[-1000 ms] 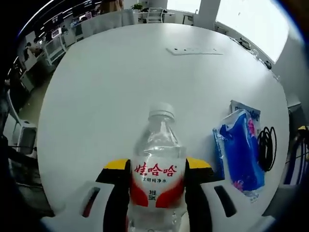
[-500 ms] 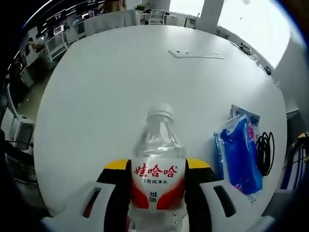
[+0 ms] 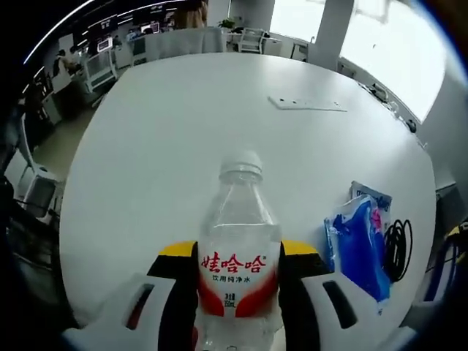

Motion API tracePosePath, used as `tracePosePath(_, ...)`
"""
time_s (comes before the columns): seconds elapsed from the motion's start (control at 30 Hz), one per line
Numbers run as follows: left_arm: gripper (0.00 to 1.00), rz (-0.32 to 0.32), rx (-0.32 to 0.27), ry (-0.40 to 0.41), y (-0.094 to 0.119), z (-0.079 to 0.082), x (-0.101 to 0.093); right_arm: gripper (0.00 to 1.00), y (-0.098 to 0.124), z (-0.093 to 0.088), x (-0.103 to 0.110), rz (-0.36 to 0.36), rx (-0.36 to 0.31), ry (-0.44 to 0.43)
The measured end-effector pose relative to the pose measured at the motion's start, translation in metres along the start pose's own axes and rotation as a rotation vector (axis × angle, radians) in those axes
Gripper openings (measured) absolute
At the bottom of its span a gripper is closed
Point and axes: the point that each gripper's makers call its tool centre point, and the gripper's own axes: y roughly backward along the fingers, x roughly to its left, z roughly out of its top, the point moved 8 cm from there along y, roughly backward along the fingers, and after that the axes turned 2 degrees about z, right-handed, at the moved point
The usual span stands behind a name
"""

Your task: Arrange the tabletop items into an orderly group along one side of the table until the central work area is clear of visible clutter.

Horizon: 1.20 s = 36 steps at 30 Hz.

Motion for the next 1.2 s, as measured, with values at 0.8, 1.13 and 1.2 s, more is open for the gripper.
tracePosePath(0.8,0.42,0.081,-0.147,0.057,0.036,-0.007,0.011,0.37,-0.003,0.005,0.001,0.024,-0.020,0.025)
tracePosePath(1.13,0.41,0.099,-0.165,0.053,0.049,-0.013,0.009,0.38,-0.002,0.005,0.002,0.028,-0.026,0.025)
tracePosePath(1.2,0.41,0.101,-0.171,0.056,0.051,-0.014,0.009,0.38,-0.002,0.004,0.003,0.028,-0.026,0.026)
